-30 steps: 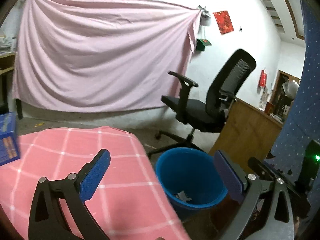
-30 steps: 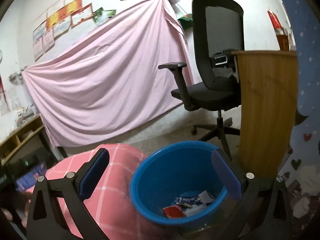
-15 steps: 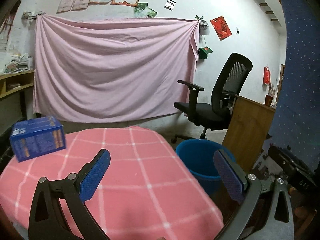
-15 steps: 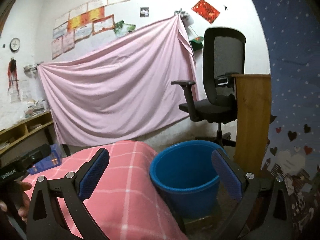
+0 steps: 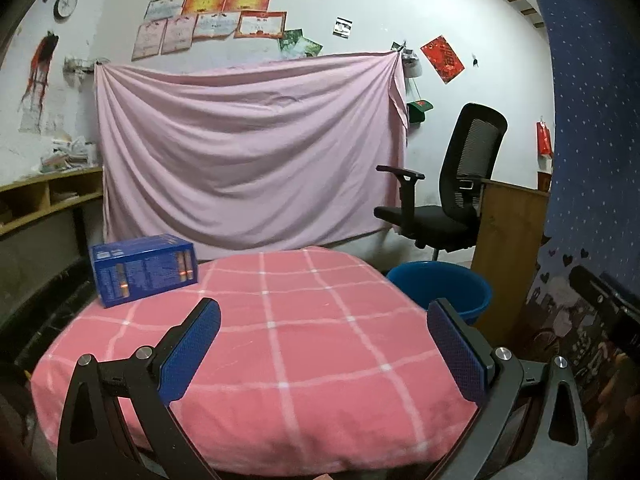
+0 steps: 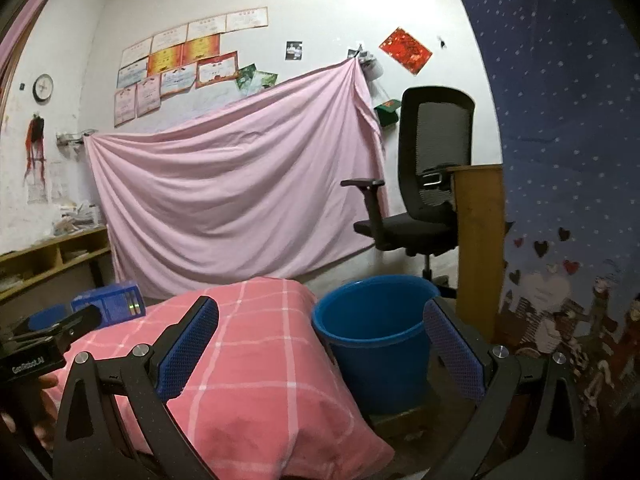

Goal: Collect trash

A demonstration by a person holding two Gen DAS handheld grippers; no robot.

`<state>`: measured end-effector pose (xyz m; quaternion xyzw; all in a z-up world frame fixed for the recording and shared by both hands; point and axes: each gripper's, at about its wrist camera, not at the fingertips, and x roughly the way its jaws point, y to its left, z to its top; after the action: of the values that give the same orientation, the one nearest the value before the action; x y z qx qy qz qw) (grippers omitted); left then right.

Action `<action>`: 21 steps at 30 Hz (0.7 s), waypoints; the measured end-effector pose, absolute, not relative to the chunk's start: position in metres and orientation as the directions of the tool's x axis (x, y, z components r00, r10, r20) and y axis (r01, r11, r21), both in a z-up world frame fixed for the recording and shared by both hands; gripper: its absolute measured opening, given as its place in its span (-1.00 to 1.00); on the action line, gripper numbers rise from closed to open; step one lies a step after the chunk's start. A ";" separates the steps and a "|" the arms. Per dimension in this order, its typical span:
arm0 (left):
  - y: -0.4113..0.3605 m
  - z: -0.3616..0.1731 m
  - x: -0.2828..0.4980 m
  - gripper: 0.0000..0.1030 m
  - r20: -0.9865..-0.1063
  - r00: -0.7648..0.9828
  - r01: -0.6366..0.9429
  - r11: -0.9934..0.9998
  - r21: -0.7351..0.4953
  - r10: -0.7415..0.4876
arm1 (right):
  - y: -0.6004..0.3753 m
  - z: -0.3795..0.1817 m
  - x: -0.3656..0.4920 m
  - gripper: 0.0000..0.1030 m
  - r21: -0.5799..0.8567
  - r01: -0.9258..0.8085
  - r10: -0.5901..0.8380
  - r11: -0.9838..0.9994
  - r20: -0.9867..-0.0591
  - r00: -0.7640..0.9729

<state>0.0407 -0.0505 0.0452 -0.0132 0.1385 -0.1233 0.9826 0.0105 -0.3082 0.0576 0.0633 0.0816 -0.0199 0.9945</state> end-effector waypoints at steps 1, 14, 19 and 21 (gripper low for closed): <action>-0.049 0.042 0.036 0.97 -0.267 0.933 0.235 0.970 -0.060 -0.242 | -0.306 0.057 0.006 1.00 0.121 0.054 -0.034 0.991 -0.159 0.987; -0.044 0.029 0.026 0.96 -0.270 0.934 0.223 0.972 -0.071 -0.234 | -0.287 0.039 -0.019 1.00 0.071 0.083 -0.074 0.994 -0.129 0.989; -0.044 0.029 0.026 0.97 -0.270 0.934 0.222 0.972 -0.070 -0.233 | -0.286 0.037 -0.019 1.00 0.067 0.083 -0.074 0.994 -0.131 0.989; -0.044 0.029 0.026 0.96 -0.269 0.935 0.221 0.973 -0.070 -0.232 | -0.286 0.036 -0.019 1.00 0.066 0.082 -0.073 0.994 -0.133 0.988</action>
<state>0.0260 -0.0439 0.0287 -0.0193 0.1390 -0.1153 0.9834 -0.0193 -0.2859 0.0363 0.0359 0.0653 -0.0390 0.9965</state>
